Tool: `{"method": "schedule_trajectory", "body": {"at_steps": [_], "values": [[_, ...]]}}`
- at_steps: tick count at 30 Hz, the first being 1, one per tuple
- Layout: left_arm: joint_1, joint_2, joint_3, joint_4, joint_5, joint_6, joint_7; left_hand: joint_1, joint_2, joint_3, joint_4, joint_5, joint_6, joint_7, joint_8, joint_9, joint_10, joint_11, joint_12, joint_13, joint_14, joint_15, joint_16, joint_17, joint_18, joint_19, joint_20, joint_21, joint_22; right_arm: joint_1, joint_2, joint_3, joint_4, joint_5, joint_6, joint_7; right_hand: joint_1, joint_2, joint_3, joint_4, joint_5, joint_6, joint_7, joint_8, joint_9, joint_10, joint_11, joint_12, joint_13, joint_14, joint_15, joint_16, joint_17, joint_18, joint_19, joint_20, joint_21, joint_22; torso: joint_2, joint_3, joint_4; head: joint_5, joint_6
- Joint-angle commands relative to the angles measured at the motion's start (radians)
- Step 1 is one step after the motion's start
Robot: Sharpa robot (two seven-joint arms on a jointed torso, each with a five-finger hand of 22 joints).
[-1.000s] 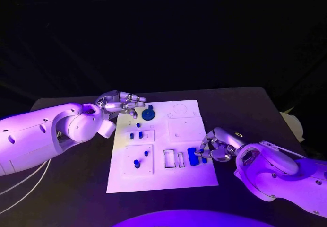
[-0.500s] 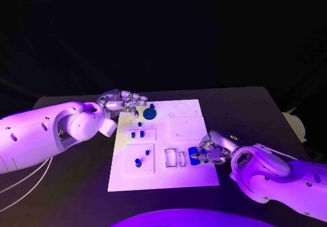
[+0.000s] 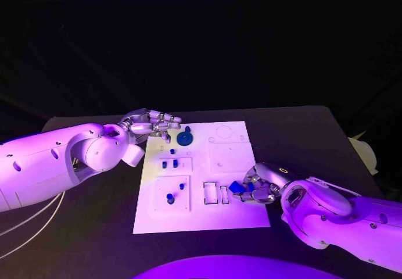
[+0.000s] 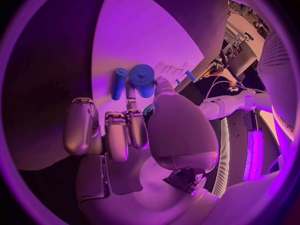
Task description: Assemble the parts on the task board
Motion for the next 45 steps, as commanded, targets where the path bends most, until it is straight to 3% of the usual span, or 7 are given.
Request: {"method": "schedule_trajectory", "body": {"at_steps": [1, 15, 19, 27, 31, 33, 45], "values": [[0.000, -0.001, 0.001, 0.003, 0.009, 0.024, 0.005, -0.004, 0.007, -0.008, 0.000, 0.000, 0.000, -0.004, 0.004, -0.001, -0.005, 0.002, 0.005, 0.001, -0.008, 0.000, -0.001, -0.002, 0.013, 0.009, 0.000, -0.003, -0.001, -0.012, 0.007, -0.005, -0.010, -0.015, 0.049, -0.012, -0.009, 0.002, -0.005, 0.000, 0.006, 0.003, -0.004, -0.003, -0.002, 0.006, -0.005, -0.006, 0.104, 0.088, -0.006, 0.001, 0.190, -0.010, -0.001, -0.002, -0.004, 0.147, 0.001, 0.0004, 0.0002, 0.002, -0.002], [0.000, -0.006, 0.001, 0.007, 0.008, 0.028, 0.000, -0.004, 0.007, -0.008, 0.000, 0.000, 0.000, -0.004, 0.004, -0.001, -0.005, 0.002, 0.005, 0.001, -0.008, 0.000, -0.001, -0.002, 0.013, 0.009, 0.000, -0.003, -0.001, -0.019, 0.013, -0.005, -0.010, 0.005, -0.034, -0.013, 0.028, 0.036, -0.004, -0.009, 0.039, 0.010, -0.010, 0.001, 0.015, 0.012, -0.010, -0.001, 0.114, 0.092, -0.010, 0.008, 0.206, -0.014, 0.008, -0.005, 0.017, 0.157, 0.000, -0.0002, 0.0001, 0.005, -0.003], [0.000, -0.007, 0.001, 0.008, 0.008, 0.028, 0.000, -0.004, 0.007, -0.008, 0.000, 0.000, 0.000, -0.004, 0.004, -0.001, -0.005, 0.002, 0.005, 0.001, -0.008, 0.000, -0.001, -0.002, 0.013, 0.009, 0.000, -0.003, -0.001, -0.018, 0.001, -0.004, 0.010, 0.026, -0.088, 0.010, 0.054, 0.043, -0.003, -0.013, 0.088, 0.014, -0.013, 0.003, 0.023, 0.019, -0.014, 0.006, 0.124, 0.095, -0.013, 0.014, 0.219, -0.020, 0.020, -0.008, 0.047, 0.168, 0.000, -0.0004, -0.0004, 0.007, -0.004], [0.000, -0.007, 0.001, 0.008, 0.008, 0.023, 0.005, -0.006, 0.009, -0.009, 0.001, 0.000, 0.000, -0.004, 0.004, -0.001, -0.007, 0.002, 0.006, 0.001, -0.008, 0.001, -0.001, -0.002, 0.013, 0.009, 0.000, -0.004, -0.001, 0.021, -0.011, -0.001, 0.065, 0.104, -0.152, 0.050, 0.048, 0.054, -0.013, -0.003, 0.099, 0.028, -0.019, 0.009, 0.034, 0.022, -0.019, 0.007, 0.128, 0.095, -0.017, 0.015, 0.220, -0.022, 0.025, -0.012, 0.059, 0.174, -0.001, -0.0008, 0.0000, 0.008, 0.003], [0.000, -0.005, 0.001, 0.009, 0.008, 0.022, 0.008, -0.006, 0.009, -0.009, 0.001, 0.000, 0.000, -0.004, 0.004, -0.001, -0.007, 0.002, 0.006, 0.001, -0.008, 0.001, -0.001, -0.002, 0.013, 0.009, 0.000, -0.004, -0.001, 0.032, 0.006, 0.000, 0.066, 0.137, -0.139, 0.060, 0.044, 0.057, -0.015, -0.002, 0.098, 0.030, -0.020, 0.010, 0.036, 0.025, -0.020, 0.010, 0.131, 0.095, -0.017, 0.016, 0.222, -0.023, 0.026, -0.012, 0.061, 0.175, 0.001, -0.0010, 0.0020, 0.006, 0.005], [0.000, -0.004, 0.001, 0.009, 0.007, 0.019, 0.011, -0.008, 0.011, -0.010, 0.002, 0.000, 0.000, -0.004, 0.005, -0.001, -0.007, 0.002, 0.007, 0.002, -0.008, 0.001, -0.001, -0.003, 0.013, 0.009, 0.000, -0.005, -0.001, 0.033, 0.028, 0.000, 0.054, 0.160, -0.125, 0.066, 0.041, 0.061, -0.016, -0.002, 0.098, 0.032, -0.021, 0.011, 0.037, 0.026, -0.021, 0.011, 0.133, 0.095, -0.018, 0.016, 0.221, -0.022, 0.025, -0.013, 0.060, 0.175, 0.000, -0.0014, -0.0014, 0.008, 0.002], [0.000, -0.004, 0.001, 0.014, 0.006, 0.017, 0.014, -0.010, 0.016, -0.010, 0.004, 0.000, -0.001, -0.004, 0.005, -0.002, -0.008, 0.002, 0.009, 0.002, -0.008, 0.001, 0.000, -0.003, 0.013, 0.010, 0.000, -0.005, -0.002, 0.018, 0.118, 0.000, 0.005, 0.198, -0.056, 0.070, 0.019, 0.078, -0.027, -0.001, 0.090, 0.035, -0.023, 0.012, 0.045, 0.027, -0.022, 0.010, 0.134, 0.095, -0.020, 0.015, 0.219, -0.021, 0.023, -0.015, 0.050, 0.174, 0.001, -0.0016, 0.0029, 0.016, -0.001]]}}
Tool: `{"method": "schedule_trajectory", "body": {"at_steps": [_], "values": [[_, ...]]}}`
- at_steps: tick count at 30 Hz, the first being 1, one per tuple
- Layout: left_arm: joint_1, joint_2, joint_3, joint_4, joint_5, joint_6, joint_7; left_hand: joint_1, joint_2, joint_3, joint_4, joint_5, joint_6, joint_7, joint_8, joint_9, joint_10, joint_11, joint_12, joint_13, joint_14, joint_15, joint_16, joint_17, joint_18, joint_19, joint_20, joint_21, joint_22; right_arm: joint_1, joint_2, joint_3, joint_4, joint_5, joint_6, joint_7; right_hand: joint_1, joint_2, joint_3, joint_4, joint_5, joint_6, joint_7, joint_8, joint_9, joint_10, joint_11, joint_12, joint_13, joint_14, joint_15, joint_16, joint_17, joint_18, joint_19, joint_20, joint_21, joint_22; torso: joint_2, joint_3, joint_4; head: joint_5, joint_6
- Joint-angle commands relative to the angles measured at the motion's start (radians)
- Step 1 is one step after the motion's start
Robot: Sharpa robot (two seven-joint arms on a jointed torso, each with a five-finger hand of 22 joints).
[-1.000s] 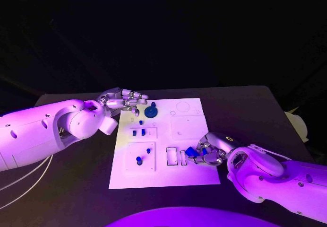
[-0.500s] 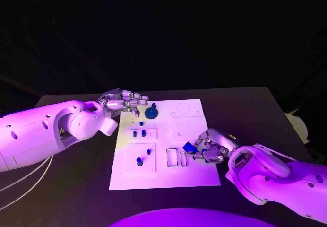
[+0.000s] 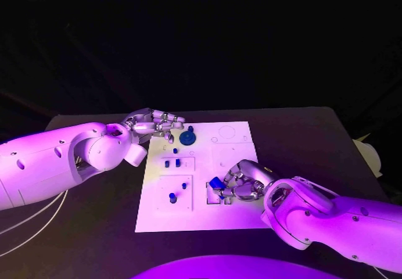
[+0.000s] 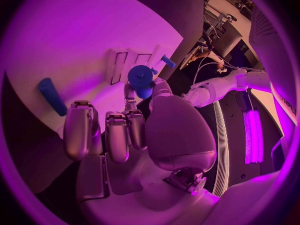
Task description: Assemble the parts on the task board
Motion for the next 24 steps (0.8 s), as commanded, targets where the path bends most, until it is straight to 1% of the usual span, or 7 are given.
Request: {"method": "schedule_trajectory", "body": {"at_steps": [1, 12, 17, 19, 20, 22, 24], "values": [[0.000, 0.001, 0.001, 0.004, 0.004, 0.009, 0.013, -0.003, 0.009, -0.008, 0.001, 0.000, -0.001, -0.004, 0.005, -0.001, -0.008, 0.002, 0.002, 0.001, -0.008, 0.001, 0.000, -0.002, 0.013, 0.010, 0.000, -0.006, -0.001, -0.002, 0.011, 0.000, -0.006, 0.024, 0.051, 0.012, -0.009, 0.008, -0.007, 0.000, -0.007, 0.024, -0.019, 0.006, 0.014, 0.027, -0.008, 0.006, 0.134, 0.095, -0.006, 0.003, 0.218, -0.005, 0.012, -0.005, -0.005, 0.174, 0.000, 0.0000, -0.0006, 0.003, -0.002], [0.000, 0.000, 0.001, 0.004, 0.004, 0.011, 0.012, -0.004, 0.010, -0.008, 0.002, 0.000, -0.001, -0.004, 0.005, -0.001, -0.009, 0.002, 0.002, 0.001, -0.008, 0.001, 0.000, -0.002, 0.013, 0.010, 0.000, -0.006, -0.001, -0.003, 0.021, 0.000, -0.021, 0.008, 0.089, -0.010, -0.039, 0.018, -0.025, 0.000, -0.017, 0.027, -0.021, 0.009, 0.023, 0.023, -0.010, -0.001, 0.128, 0.095, -0.007, 0.003, 0.219, -0.005, 0.013, -0.006, -0.004, 0.177, 0.000, 0.0013, -0.0005, 0.007, -0.004], [0.000, 0.000, 0.001, 0.004, 0.004, 0.013, 0.010, -0.004, 0.010, -0.008, 0.002, 0.000, -0.001, -0.004, 0.005, -0.001, -0.009, 0.002, 0.002, 0.001, -0.008, 0.001, 0.000, -0.002, 0.013, 0.010, 0.000, -0.006, -0.001, -0.003, 0.025, 0.000, -0.024, -0.003, 0.096, -0.019, -0.065, 0.029, -0.041, -0.001, -0.052, 0.030, -0.024, 0.013, 0.034, 0.022, -0.013, -0.006, 0.125, 0.094, -0.009, 0.002, 0.216, -0.005, 0.012, -0.008, -0.010, 0.177, 0.001, 0.0012, 0.0003, 0.007, -0.004], [0.000, 0.000, 0.001, 0.004, 0.004, 0.014, 0.008, -0.004, 0.010, -0.008, 0.002, 0.000, -0.001, -0.004, 0.005, -0.001, -0.009, 0.002, 0.002, 0.001, -0.008, 0.001, 0.000, -0.002, 0.013, 0.010, 0.000, -0.006, -0.001, -0.003, 0.026, 0.000, -0.024, -0.004, 0.100, -0.020, -0.073, 0.031, -0.049, -0.001, -0.078, 0.031, -0.026, 0.016, 0.039, 0.023, -0.014, -0.005, 0.126, 0.094, -0.010, 0.001, 0.214, -0.004, 0.011, -0.008, -0.012, 0.177, 0.001, 0.0011, 0.0002, 0.008, -0.006], [0.000, 0.000, 0.001, 0.004, 0.004, 0.014, 0.008, -0.004, 0.010, -0.008, 0.002, 0.000, -0.001, -0.004, 0.005, -0.001, -0.009, 0.002, 0.002, 0.001, -0.008, 0.001, 0.000, -0.002, 0.013, 0.010, 0.000, -0.006, -0.001, -0.003, 0.027, 0.000, -0.023, -0.005, 0.101, -0.020, -0.078, 0.032, -0.055, -0.001, -0.101, 0.032, -0.026, 0.018, 0.043, 0.023, -0.014, -0.006, 0.127, 0.094, -0.010, 0.001, 0.214, -0.004, 0.011, -0.009, -0.013, 0.177, 0.001, 0.0011, 0.0001, 0.009, -0.006], [0.000, 0.000, 0.001, 0.004, 0.004, 0.015, 0.007, -0.004, 0.010, -0.008, 0.002, 0.000, -0.001, -0.004, 0.005, -0.001, -0.009, 0.002, 0.002, 0.001, -0.008, 0.001, 0.000, -0.002, 0.013, 0.010, 0.000, -0.006, -0.001, -0.002, 0.028, 0.000, -0.023, -0.008, 0.101, -0.022, -0.095, 0.034, -0.067, -0.001, -0.171, 0.031, -0.027, 0.020, 0.049, 0.023, -0.015, -0.007, 0.127, 0.093, -0.011, 0.000, 0.213, -0.004, 0.010, -0.010, -0.016, 0.178, 0.001, 0.0013, 0.0004, 0.009, -0.006], [0.000, -0.001, 0.001, 0.004, 0.004, 0.013, 0.008, -0.004, 0.010, -0.008, 0.002, 0.000, -0.001, -0.004, 0.005, -0.001, -0.009, 0.002, 0.002, 0.001, -0.008, 0.001, 0.000, -0.002, 0.013, 0.010, 0.000, -0.006, -0.001, -0.002, 0.028, 0.000, -0.023, -0.014, 0.097, -0.024, -0.120, 0.034, -0.081, -0.002, -0.271, 0.030, -0.027, 0.022, 0.057, 0.023, -0.015, -0.008, 0.126, 0.093, -0.011, 0.000, 0.212, -0.004, 0.010, -0.010, -0.019, 0.178, 0.001, 0.0017, 0.0002, 0.010, -0.007]]}}
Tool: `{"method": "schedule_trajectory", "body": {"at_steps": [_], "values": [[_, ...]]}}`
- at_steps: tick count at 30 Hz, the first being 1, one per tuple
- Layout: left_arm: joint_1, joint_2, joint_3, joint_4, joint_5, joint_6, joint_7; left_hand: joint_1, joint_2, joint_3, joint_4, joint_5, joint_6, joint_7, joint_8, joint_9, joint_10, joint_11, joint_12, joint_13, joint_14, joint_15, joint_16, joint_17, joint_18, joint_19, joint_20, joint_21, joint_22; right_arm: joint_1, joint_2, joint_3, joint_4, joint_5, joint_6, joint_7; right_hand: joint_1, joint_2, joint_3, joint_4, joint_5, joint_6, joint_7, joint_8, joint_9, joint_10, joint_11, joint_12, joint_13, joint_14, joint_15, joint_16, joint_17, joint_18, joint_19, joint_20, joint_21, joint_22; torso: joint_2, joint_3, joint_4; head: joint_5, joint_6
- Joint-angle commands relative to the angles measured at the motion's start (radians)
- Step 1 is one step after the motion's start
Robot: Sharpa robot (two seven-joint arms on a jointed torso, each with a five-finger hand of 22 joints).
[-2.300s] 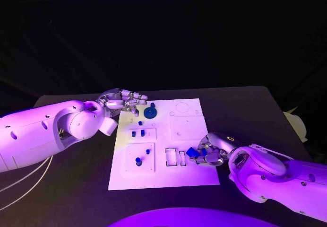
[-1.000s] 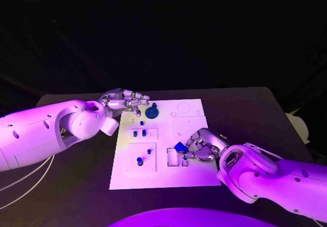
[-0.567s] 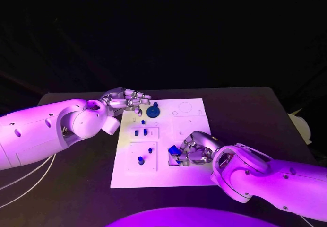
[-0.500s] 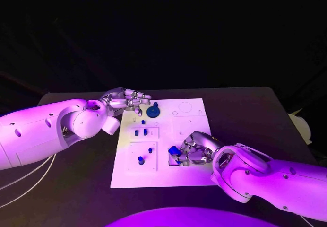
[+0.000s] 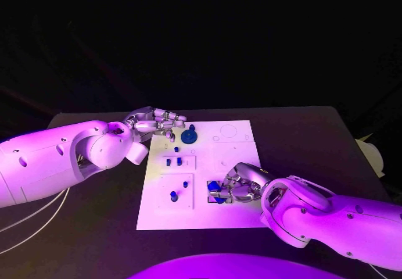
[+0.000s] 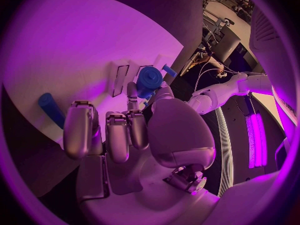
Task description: Assemble the parts on the task board
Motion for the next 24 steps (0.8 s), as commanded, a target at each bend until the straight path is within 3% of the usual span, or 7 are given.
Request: {"method": "schedule_trajectory", "body": {"at_steps": [1, 4, 13, 17, 20, 24], "values": [[0.000, 0.001, 0.001, 0.003, 0.004, 0.009, 0.010, -0.002, 0.008, -0.006, -0.001, 0.000, -0.001, -0.004, 0.005, -0.001, -0.009, 0.002, 0.002, 0.001, -0.008, 0.001, 0.000, -0.001, 0.013, 0.010, 0.000, -0.006, -0.001, 0.000, 0.002, 0.000, 0.001, -0.027, 0.017, -0.011, -0.030, -0.007, -0.016, 0.001, -0.132, -0.003, 0.005, 0.006, 0.006, 0.022, -0.007, -0.006, 0.125, 0.094, -0.005, -0.001, 0.211, -0.003, 0.007, -0.008, -0.009, 0.178, 0.000, 0.0006, -0.0003, 0.002, -0.002], [0.000, 0.000, 0.001, 0.003, 0.004, 0.002, 0.015, 0.000, 0.010, -0.005, -0.001, 0.000, -0.001, -0.005, 0.006, -0.002, -0.010, 0.001, 0.004, 0.002, -0.008, 0.001, 0.001, -0.002, 0.013, 0.010, 0.000, -0.007, -0.002, 0.000, 0.002, 0.000, -0.002, -0.037, 0.000, -0.019, -0.059, -0.022, -0.023, 0.003, -0.224, -0.009, 0.006, 0.006, 0.014, 0.018, -0.005, -0.014, 0.119, 0.092, -0.004, -0.005, 0.202, -0.001, 0.003, -0.007, -0.022, 0.175, -0.001, -0.0002, -0.0003, 0.002, -0.002], [0.000, -0.001, 0.001, 0.004, 0.005, -0.012, 0.025, 0.002, 0.012, -0.005, -0.002, 0.000, -0.001, -0.005, 0.006, -0.002, -0.010, 0.001, 0.005, 0.002, -0.008, 0.000, 0.001, -0.002, 0.013, 0.010, 0.000, -0.007, -0.002, 0.002, 0.002, 0.000, -0.007, -0.057, -0.030, -0.028, -0.142, -0.073, -0.002, 0.005, -0.232, -0.036, 0.015, -0.001, 0.025, -0.024, 0.002, -0.074, 0.061, 0.084, 0.002, -0.023, 0.168, 0.008, -0.015, -0.003, -0.077, 0.162, -0.001, 0.0001, -0.0008, 0.001, -0.003], [0.000, -0.002, 0.001, 0.003, 0.005, -0.014, 0.025, 0.002, 0.012, -0.005, -0.002, 0.000, -0.001, -0.005, 0.006, -0.002, -0.010, 0.001, 0.005, 0.002, -0.008, 0.000, 0.001, -0.002, 0.013, 0.010, 0.000, -0.007, -0.002, 0.002, -0.002, 0.000, 0.004, -0.059, -0.024, -0.016, -0.133, -0.062, 0.015, 0.003, -0.230, -0.036, 0.015, 0.001, 0.029, -0.022, 0.002, -0.074, 0.063, 0.084, 0.002, -0.023, 0.169, 0.007, -0.014, -0.002, -0.075, 0.163, -0.001, 0.0003, -0.0010, -0.001, -0.004], [0.000, -0.002, 0.001, 0.003, 0.005, -0.013, 0.024, 0.002, 0.012, -0.005, -0.002, 0.000, -0.001, -0.005, 0.006, -0.002, -0.010, 0.001, 0.005, 0.002, -0.008, 0.000, 0.001, -0.002, 0.013, 0.010, 0.000, -0.007, -0.002, 0.002, -0.008, 0.000, 0.017, -0.064, -0.023, -0.008, -0.070, -0.040, 0.041, -0.005, -0.214, -0.034, 0.014, 0.006, 0.036, -0.019, 0.002, -0.072, 0.066, 0.085, 0.002, -0.023, 0.170, 0.007, -0.012, -0.001, -0.074, 0.165, 0.000, 0.0004, -0.0005, -0.002, -0.004], [0.000, -0.003, 0.001, 0.003, 0.006, -0.011, 0.023, 0.002, 0.012, -0.005, -0.002, 0.000, -0.001, -0.005, 0.006, -0.002, -0.010, 0.001, 0.005, 0.002, -0.008, 0.000, 0.001, -0.002, 0.013, 0.010, 0.000, -0.007, -0.002, 0.002, -0.023, 0.000, 0.037, -0.073, -0.024, -0.001, 0.026, -0.020, 0.057, -0.023, -0.097, -0.026, 0.007, 0.019, 0.050, -0.012, -0.004, -0.066, 0.073, 0.087, -0.003, -0.020, 0.177, 0.006, -0.007, -0.004, -0.065, 0.169, 0.000, 0.0005, -0.0005, 0.000, -0.005]]}}
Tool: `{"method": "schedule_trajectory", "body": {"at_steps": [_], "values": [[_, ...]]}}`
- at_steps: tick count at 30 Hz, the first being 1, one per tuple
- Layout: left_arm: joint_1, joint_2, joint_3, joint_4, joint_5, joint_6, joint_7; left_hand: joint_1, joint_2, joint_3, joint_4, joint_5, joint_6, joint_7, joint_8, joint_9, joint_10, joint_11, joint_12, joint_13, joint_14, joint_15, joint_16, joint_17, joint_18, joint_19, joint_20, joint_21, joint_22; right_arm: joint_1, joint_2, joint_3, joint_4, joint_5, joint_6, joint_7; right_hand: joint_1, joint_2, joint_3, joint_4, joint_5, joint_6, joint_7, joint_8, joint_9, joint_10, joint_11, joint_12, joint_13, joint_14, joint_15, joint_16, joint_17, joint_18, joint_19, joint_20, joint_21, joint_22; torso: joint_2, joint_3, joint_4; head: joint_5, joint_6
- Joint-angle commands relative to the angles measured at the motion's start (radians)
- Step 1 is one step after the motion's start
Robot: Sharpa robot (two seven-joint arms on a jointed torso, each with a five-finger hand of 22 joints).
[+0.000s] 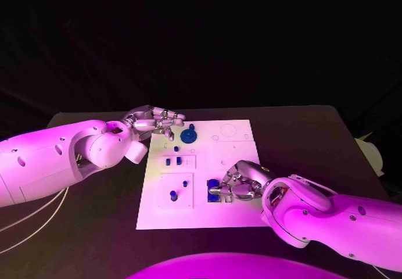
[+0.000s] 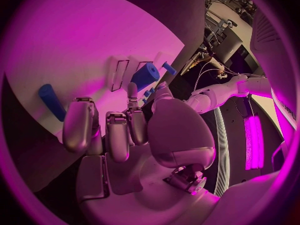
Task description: Assemble the parts on the task board
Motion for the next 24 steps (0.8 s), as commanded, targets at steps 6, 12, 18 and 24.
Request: {"method": "schedule_trajectory", "body": {"at_steps": [6, 12, 18, 24], "values": [[0.000, -0.001, 0.001, 0.003, 0.006, 0.001, 0.013, 0.002, 0.012, -0.005, -0.002, 0.000, -0.001, -0.005, 0.006, -0.001, -0.006, -0.003, 0.005, 0.001, -0.008, 0.000, 0.001, -0.001, 0.013, 0.007, -0.003, -0.007, -0.001, 0.000, -0.022, 0.000, 0.030, -0.033, 0.018, 0.020, 0.110, 0.011, 0.011, -0.029, 0.168, 0.012, -0.019, 0.023, 0.019, 0.016, -0.014, 0.019, 0.090, 0.089, -0.008, 0.009, 0.192, 0.002, 0.010, -0.008, 0.026, 0.176, -0.001, -0.0008, -0.0012, 0.003, -0.002], [0.000, -0.001, 0.001, 0.003, 0.006, 0.003, 0.011, 0.003, 0.013, -0.005, -0.003, 0.000, -0.001, -0.005, 0.006, -0.001, -0.006, -0.003, 0.006, 0.001, -0.008, 0.000, 0.002, -0.002, 0.013, 0.007, -0.004, -0.007, -0.001, 0.000, -0.015, 0.000, 0.029, -0.044, 0.033, 0.017, 0.125, 0.014, 0.009, -0.033, 0.175, 0.016, -0.022, 0.029, 0.024, 0.022, -0.017, 0.028, 0.099, 0.090, -0.010, 0.012, 0.197, 0.001, 0.013, -0.010, 0.033, 0.178, 0.000, -0.0001, 0.0003, 0.004, -0.003], [0.000, -0.003, 0.001, 0.004, 0.006, 0.003, 0.009, 0.003, 0.013, -0.005, -0.003, 0.000, -0.001, -0.005, 0.006, -0.001, -0.006, -0.003, 0.006, 0.001, -0.008, 0.000, 0.002, -0.002, 0.013, 0.007, -0.004, -0.007, -0.001, 0.000, -0.004, 0.000, 0.014, -0.060, 0.043, 0.004, 0.137, 0.025, 0.008, -0.031, 0.182, 0.025, -0.029, 0.040, 0.032, 0.037, -0.023, 0.048, 0.120, 0.094, -0.014, 0.020, 0.214, -0.004, 0.022, -0.013, 0.057, 0.185, 0.001, -0.0012, 0.0014, 0.002, -0.004], [0.000, -0.006, 0.001, 0.006, 0.006, 0.002, 0.008, 0.003, 0.013, -0.005, -0.003, 0.000, -0.001, -0.005, 0.006, -0.001, -0.006, -0.003, 0.006, 0.001, -0.008, 0.000, 0.002, -0.002, 0.013, 0.007, -0.004, -0.007, -0.001, 0.000, 0.000, 0.000, 0.001, -0.069, 0.053, 0.000, 0.157, 0.033, 0.006, -0.031, 0.221, 0.026, -0.035, 0.049, 0.040, 0.046, -0.028, 0.062, 0.135, 0.095, -0.019, 0.023, 0.220, -0.005, 0.026, -0.018, 0.067, 0.189, 0.001, -0.0016, 0.0017, 0.000, -0.006]]}}
